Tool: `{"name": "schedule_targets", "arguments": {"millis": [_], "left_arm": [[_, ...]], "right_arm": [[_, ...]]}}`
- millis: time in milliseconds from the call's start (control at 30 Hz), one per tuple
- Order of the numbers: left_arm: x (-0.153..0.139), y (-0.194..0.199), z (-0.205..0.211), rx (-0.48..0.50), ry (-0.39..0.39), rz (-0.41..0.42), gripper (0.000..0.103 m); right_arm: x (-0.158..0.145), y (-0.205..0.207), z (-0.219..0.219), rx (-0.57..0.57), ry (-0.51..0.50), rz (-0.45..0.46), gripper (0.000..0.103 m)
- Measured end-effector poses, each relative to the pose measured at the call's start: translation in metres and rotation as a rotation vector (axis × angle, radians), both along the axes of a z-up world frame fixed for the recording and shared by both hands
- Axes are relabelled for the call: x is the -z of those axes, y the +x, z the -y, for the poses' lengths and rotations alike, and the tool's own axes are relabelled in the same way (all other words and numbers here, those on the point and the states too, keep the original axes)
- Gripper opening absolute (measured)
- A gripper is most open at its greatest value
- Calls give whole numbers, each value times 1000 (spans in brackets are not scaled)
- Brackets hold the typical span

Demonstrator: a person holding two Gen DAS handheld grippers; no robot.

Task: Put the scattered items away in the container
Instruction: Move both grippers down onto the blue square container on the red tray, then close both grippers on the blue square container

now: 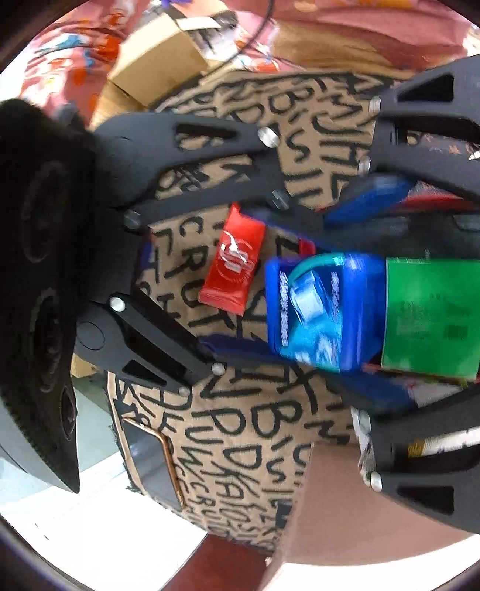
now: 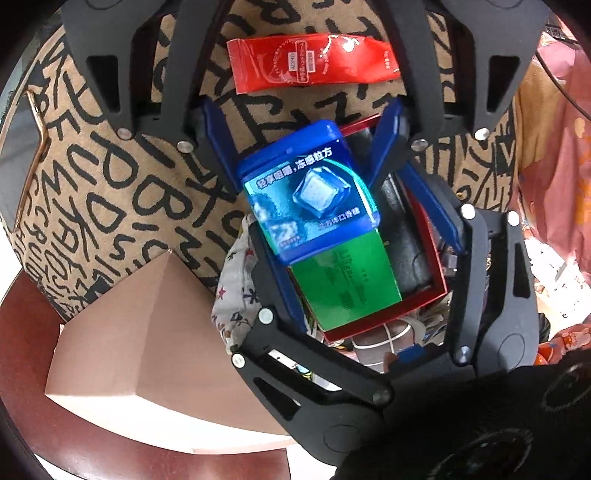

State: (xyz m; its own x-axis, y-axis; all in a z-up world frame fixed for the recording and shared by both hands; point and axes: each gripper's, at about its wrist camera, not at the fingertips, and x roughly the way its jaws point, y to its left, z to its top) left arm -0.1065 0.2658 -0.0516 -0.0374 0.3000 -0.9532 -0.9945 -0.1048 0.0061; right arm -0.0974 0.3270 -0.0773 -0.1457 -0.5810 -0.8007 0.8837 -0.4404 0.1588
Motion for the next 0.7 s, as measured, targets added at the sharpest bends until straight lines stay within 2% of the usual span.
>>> {"name": "schedule_targets", "arguments": {"millis": [233, 367, 533, 600, 700], "left_arm": [[1, 5, -6, 53, -57, -17, 66], [7, 1, -4, 47, -95, -27, 62], [12, 2, -5, 36, -81, -34, 60], [11, 2, -6, 37, -78, -41, 60], [5, 3, -4, 33, -64, -50, 60]], "right_arm": [[-7, 5, -1, -34, 6, 27, 67], [-11, 9, -1, -31, 11, 29, 67], [-16, 13, 4, -20, 14, 21, 67], [-5, -4, -1, -19, 18, 20, 67], [-7, -8, -6, -16, 20, 4, 67]]}}
